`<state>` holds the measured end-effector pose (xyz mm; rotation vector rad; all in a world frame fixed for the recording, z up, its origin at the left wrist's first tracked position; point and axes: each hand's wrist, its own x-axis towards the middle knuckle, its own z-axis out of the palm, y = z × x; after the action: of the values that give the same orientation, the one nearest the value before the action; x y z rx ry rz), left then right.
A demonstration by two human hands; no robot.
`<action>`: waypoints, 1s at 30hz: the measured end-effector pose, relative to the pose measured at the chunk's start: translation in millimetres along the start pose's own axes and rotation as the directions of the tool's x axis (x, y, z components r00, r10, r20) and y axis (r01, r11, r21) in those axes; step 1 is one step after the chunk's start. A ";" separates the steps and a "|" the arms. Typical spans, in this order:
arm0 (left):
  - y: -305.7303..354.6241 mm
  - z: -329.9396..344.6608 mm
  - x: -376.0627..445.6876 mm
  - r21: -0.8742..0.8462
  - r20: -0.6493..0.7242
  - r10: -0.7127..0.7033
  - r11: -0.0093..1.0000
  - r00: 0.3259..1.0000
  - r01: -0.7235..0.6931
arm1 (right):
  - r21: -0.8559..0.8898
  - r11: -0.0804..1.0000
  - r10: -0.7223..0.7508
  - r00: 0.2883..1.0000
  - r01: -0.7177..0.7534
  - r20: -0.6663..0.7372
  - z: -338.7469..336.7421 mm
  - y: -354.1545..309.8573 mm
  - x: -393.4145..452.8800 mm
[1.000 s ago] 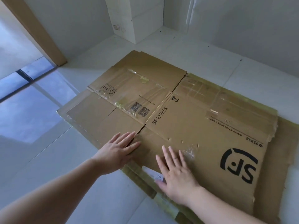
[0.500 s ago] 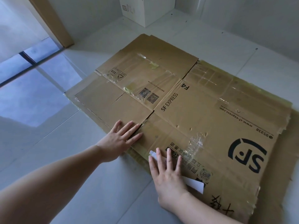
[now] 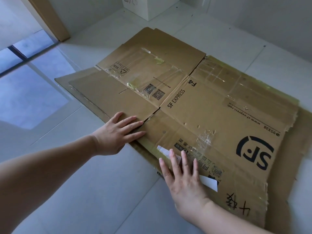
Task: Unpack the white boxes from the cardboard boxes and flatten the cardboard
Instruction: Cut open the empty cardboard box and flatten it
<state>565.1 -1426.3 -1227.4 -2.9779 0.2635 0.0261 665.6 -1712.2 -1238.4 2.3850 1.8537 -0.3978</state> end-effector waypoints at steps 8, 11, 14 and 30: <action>-0.6 -26.7 46.7 -0.057 -0.157 -0.062 0.997 0.986 0.054 | -0.083 0.989 0.126 0.991 -0.122 0.048 -55.2 49.5 5.0; -0.7 -36.3 62.2 -0.043 -0.167 -0.065 0.997 0.984 0.058 | -0.101 0.980 0.178 0.983 -0.172 0.048 -77.2 69.9 7.5; -0.9 -44.0 78.7 -0.015 -0.168 -0.140 0.990 0.976 0.139 | -0.116 0.971 0.223 0.968 -0.211 0.111 -99.2 81.4 9.7; -40.0 -200.2 204.4 0.100 -0.095 -0.341 0.932 0.935 0.349 | -0.142 0.946 0.273 0.951 -0.292 -0.142 -271.9 191.9 0.8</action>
<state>774.2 -1453.2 -1029.8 -2.8667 -0.2462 -0.1389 890.3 -1697.4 -993.4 2.5575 1.4835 -0.0749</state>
